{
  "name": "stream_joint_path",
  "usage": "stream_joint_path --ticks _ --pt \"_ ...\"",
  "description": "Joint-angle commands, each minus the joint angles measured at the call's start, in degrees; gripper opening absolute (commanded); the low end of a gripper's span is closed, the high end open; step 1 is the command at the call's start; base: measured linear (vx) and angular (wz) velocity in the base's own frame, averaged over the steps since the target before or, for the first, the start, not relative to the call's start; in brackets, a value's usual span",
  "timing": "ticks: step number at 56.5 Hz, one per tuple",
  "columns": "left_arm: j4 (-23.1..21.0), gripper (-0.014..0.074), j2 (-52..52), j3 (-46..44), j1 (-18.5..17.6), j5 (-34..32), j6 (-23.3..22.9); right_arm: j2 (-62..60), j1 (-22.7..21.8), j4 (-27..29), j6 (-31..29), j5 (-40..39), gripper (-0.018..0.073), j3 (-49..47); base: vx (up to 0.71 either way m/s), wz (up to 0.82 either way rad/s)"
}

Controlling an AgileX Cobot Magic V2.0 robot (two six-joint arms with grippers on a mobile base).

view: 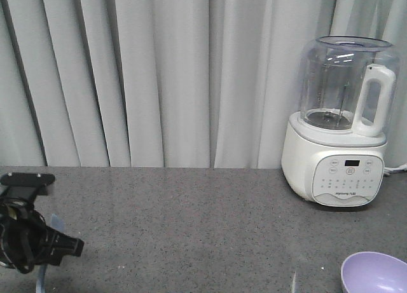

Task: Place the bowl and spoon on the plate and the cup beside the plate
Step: 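Grasp the white spoon with the left gripper and lift it, then grasp the lavender bowl rim with the right gripper and lift it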

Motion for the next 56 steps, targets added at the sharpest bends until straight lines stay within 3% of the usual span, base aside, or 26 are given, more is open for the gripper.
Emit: stream_joint_path --ticks 1,19,28,39,56 --pt "-0.63 -0.0008 -7.20 -1.57 -0.28 -3.68 -0.13 4.27 -0.30 -3.27 3.15 2.32 0.0550 -5.19 0.00 0.00" --pt "-0.56 -0.0008 -16.20 -1.57 -0.28 -2.89 0.15 19.00 -0.54 -4.05 3.48 9.85 0.0550 -16.73 0.00 0.00" --pt "-0.61 -0.0008 -16.74 -1.57 -0.28 -1.59 0.94 22.75 -7.12 -0.42 2.93 10.66 0.0550 -17.12 0.00 0.00" --pt "-0.61 -0.0008 -16.74 -1.57 -0.28 -1.71 0.94 25.70 -15.47 3.87 -4.70 10.76 0.0550 -17.00 0.00 0.00" --pt "-0.61 -0.0008 -16.74 -1.57 -0.28 -2.09 0.94 33.61 -16.77 8.80 -9.72 7.84 0.0550 -17.00 0.00 0.00"
